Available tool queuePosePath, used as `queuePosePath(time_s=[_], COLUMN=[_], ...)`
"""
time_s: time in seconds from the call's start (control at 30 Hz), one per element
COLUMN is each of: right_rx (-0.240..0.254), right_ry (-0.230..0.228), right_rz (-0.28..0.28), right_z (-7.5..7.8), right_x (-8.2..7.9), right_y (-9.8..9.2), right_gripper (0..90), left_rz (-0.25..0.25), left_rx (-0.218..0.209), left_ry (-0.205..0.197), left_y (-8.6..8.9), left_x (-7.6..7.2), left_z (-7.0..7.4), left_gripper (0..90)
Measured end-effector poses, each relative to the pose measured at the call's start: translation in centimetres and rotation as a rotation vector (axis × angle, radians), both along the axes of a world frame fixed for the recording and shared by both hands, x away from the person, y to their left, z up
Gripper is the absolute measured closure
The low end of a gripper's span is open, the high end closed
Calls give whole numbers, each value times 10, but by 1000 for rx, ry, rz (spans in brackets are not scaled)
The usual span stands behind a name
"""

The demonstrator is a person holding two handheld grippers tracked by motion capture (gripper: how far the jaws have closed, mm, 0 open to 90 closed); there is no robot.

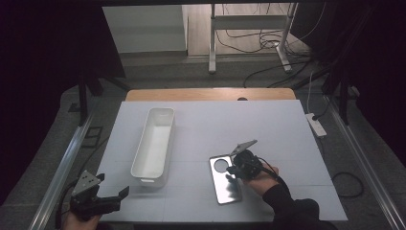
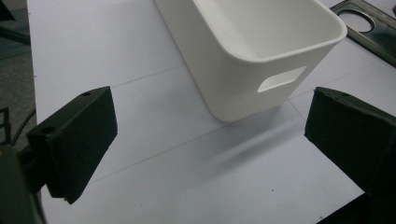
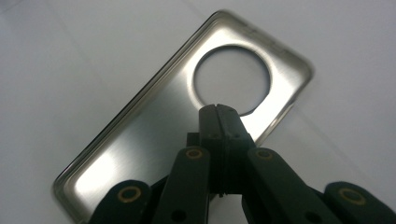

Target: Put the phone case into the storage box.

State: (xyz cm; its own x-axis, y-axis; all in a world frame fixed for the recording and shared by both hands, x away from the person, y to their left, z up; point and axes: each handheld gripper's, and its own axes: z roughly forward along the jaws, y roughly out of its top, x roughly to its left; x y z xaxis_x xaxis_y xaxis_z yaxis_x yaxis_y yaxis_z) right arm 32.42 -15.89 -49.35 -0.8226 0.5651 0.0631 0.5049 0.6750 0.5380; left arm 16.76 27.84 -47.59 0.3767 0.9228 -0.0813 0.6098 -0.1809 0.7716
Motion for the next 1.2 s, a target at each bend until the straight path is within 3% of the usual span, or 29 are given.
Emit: queuePosePath(time_s=[0.2, 0.4, 0.6, 0.8, 0.97, 1.2], right_rx=[-28, -43, -44, -37, -65, -95], right_ry=[34, 44, 25, 34, 42, 14], right_rz=[27, 20, -12, 20, 39, 9], right_z=[-4, -6, -3, -4, -8, -7], right_x=[-19, -20, -16, -22, -24, -19], right_y=[-7, -13, -20, -14, -11, -16], right_gripper=[899, 898, 898, 899, 898, 899], left_rz=[-1, -1, -1, -1, -2, -3], left_rx=[3, 1, 1, 3, 2, 4], left_ry=[2, 3, 3, 2, 2, 1], left_y=[0, -1, -1, -1, -1, -1], left_x=[0, 1, 1, 1, 1, 1], left_z=[0, 0, 0, 0, 0, 0], left_gripper=[33, 33, 33, 33, 33, 33])
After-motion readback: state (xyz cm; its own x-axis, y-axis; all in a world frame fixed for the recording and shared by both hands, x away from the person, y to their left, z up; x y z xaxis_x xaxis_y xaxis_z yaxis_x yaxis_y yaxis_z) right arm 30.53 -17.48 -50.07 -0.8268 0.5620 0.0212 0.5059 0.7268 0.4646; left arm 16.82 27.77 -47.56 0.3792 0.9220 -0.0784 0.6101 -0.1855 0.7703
